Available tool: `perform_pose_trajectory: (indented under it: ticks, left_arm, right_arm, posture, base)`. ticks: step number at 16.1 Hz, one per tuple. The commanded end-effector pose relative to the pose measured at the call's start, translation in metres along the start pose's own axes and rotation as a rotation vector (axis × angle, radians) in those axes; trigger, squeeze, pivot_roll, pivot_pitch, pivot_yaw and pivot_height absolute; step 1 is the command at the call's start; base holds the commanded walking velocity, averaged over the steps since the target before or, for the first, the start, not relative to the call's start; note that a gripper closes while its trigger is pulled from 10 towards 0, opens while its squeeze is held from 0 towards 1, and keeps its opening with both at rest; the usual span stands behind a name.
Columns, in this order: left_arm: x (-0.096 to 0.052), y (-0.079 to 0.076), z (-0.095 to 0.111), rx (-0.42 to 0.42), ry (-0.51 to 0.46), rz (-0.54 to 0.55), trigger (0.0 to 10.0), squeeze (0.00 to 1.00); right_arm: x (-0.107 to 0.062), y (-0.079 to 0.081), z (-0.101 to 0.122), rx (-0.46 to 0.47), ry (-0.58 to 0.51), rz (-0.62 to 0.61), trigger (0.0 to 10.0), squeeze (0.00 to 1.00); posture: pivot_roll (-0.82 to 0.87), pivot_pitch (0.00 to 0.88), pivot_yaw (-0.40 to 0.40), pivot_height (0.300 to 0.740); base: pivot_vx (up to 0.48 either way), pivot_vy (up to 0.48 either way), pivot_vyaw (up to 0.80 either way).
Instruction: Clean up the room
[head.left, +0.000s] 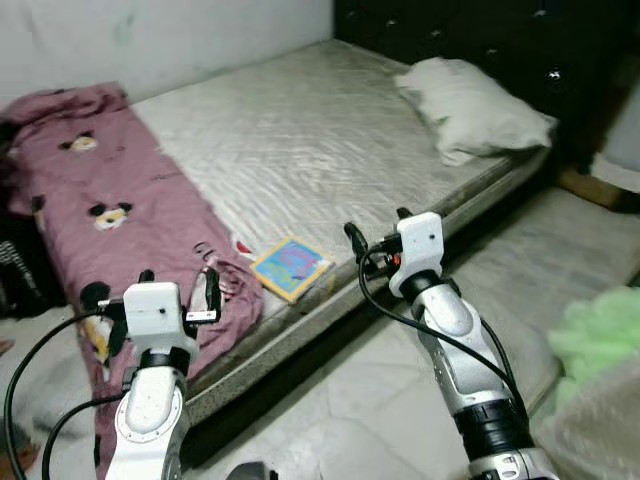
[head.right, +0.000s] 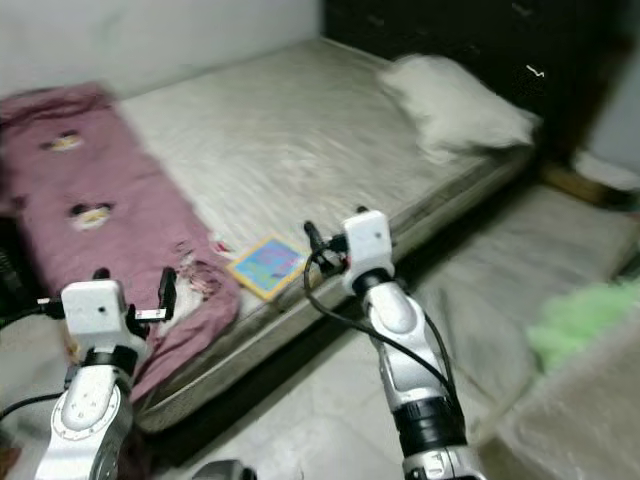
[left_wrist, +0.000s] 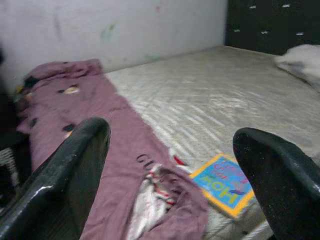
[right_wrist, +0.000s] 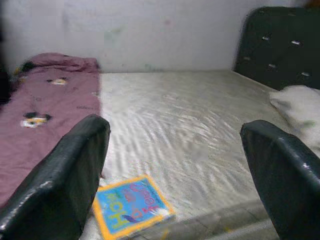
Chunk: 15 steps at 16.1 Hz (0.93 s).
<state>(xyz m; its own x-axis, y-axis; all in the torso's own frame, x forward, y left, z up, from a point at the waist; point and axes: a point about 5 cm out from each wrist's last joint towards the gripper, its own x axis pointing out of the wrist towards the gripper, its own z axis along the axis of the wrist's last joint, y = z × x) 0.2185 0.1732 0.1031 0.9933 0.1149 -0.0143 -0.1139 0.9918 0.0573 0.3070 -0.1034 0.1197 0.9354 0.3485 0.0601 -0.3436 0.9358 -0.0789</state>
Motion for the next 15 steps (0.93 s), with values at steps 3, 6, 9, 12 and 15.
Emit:
perform_pose_trajectory:
  ticks: [3, 6, 9, 12, 15]
  left_arm:
    - [0.0002, 0.0067, 0.0007, 0.015, -0.001, 0.016, 10.0, 0.0]
    - [0.0001, 0.006, 0.0009, 0.013, -0.001, 0.013, 10.0, 0.0]
    - [-0.0001, 0.0059, 0.001, 0.012, -0.001, 0.014, 10.0, 0.0]
    - [-0.0002, 0.0059, 0.001, 0.013, 0.0, 0.014, 10.0, 0.0]
    - [0.0002, 0.0061, 0.0009, 0.016, 0.001, 0.013, 10.0, 0.0]
  right_arm:
    - [0.0048, 0.0097, 0.0045, 0.014, -0.016, 0.034, 10.0, 0.0]
    - [0.0052, 0.0094, 0.0048, 0.02, -0.016, 0.031, 10.0, 0.0]
    - [0.0051, 0.0094, 0.0049, 0.026, -0.014, 0.028, 10.0, 0.0]
    - [0.0052, 0.0094, 0.0048, 0.029, -0.013, 0.027, 10.0, 0.0]
    - [0.0055, 0.0097, 0.0047, 0.03, -0.012, 0.027, 10.0, 0.0]
  posture:
    - [-0.05, 0.015, -0.007, 0.74]
    - [-0.05, 0.018, -0.008, 0.74]
    - [-0.05, 0.018, -0.007, 0.74]
    - [-0.05, 0.021, -0.006, 0.74]
    - [-0.05, 0.019, -0.008, 0.74]
  base:
    - [0.0, 0.0, 0.8]
    - [0.0, 0.0, 0.8]
    - [0.0, 0.0, 0.8]
    - [0.0, 0.0, 0.8]
    - [0.0, 0.0, 0.8]
